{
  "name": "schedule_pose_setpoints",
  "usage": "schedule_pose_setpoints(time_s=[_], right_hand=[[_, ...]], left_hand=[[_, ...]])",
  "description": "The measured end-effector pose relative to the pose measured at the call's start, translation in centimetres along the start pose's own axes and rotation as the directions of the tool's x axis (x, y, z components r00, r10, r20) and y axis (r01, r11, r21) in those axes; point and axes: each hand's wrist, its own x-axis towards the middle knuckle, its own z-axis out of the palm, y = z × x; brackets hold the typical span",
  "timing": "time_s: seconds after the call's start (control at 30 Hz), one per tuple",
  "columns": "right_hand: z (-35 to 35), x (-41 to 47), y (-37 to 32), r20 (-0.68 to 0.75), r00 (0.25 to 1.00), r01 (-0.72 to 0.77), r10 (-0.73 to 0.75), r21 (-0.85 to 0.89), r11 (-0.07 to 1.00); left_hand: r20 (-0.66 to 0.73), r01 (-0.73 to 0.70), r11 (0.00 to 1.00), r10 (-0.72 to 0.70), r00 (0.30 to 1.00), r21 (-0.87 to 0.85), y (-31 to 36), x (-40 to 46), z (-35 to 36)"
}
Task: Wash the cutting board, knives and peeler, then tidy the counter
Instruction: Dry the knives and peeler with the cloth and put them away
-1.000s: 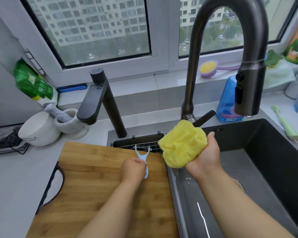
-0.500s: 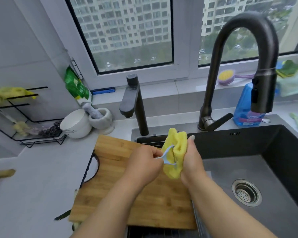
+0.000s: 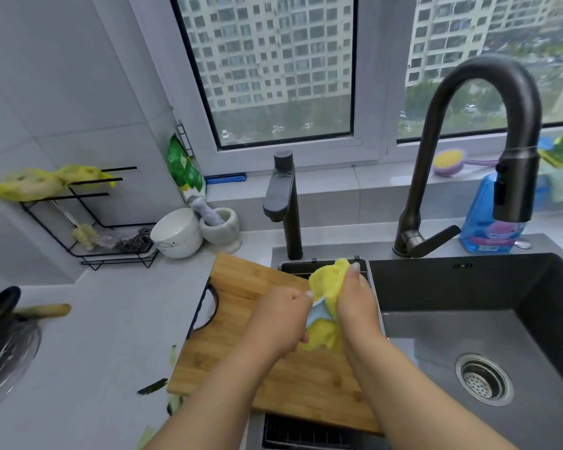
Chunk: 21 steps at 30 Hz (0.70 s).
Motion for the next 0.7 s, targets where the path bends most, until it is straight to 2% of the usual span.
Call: schedule_pose_setpoints(time_s=[0.1,0.17,0.3,0.4,0.43,0.5,0.6,0.7], right_hand=[[-0.7,0.8,-0.7,0.020,0.979,-0.203,0.204,0.235,0.951],[-1.4,1.0,-1.4,0.026,0.947,-0.308,0.321,0.368,0.877],[-2.7,0.8,-2.3,-0.028,0.947,-0.268,0.319,0.479,0.836],[-3.6,0.8,-2.5,0.066,0.892,-0.362,0.446,0.695,0.621],[-3.8,0.7,-2.6,0.111,0.885,-0.379,0.451,0.735,0.562],[-3.9,0.5,-2.8,0.167,0.896,-0.384,0.412,0.756,0.529],[-3.9,-0.4,-3.0,0.248,0.936,-0.348,0.249,0.749,0.563],[-3.7,-0.4,-2.6,0.241,0.955,-0.296,0.173,0.711,0.638]], left_hand=[[-0.015,0.145,0.986,-0.147,0.989,-0.087,-0.2,0.4,-0.6],[0.024,0.235,0.946,-0.235,0.972,-0.222,-0.1,0.0,-1.1],[0.091,0.278,0.821,-0.269,0.959,-0.499,-0.4,-0.9,-2.1],[0.080,0.291,0.729,-0.310,0.948,-0.619,-0.9,-0.3,-2.1],[0.070,0.278,0.706,-0.309,0.948,-0.651,-1.0,-0.1,-1.9],[0.057,0.243,0.665,-0.289,0.956,-0.706,-1.2,0.3,-1.4],[0.029,0.200,0.615,-0.277,0.960,-0.763,-1.7,0.9,-0.8],[-0.052,0.156,0.688,-0.272,0.961,-0.708,-2.0,1.5,-0.1]])
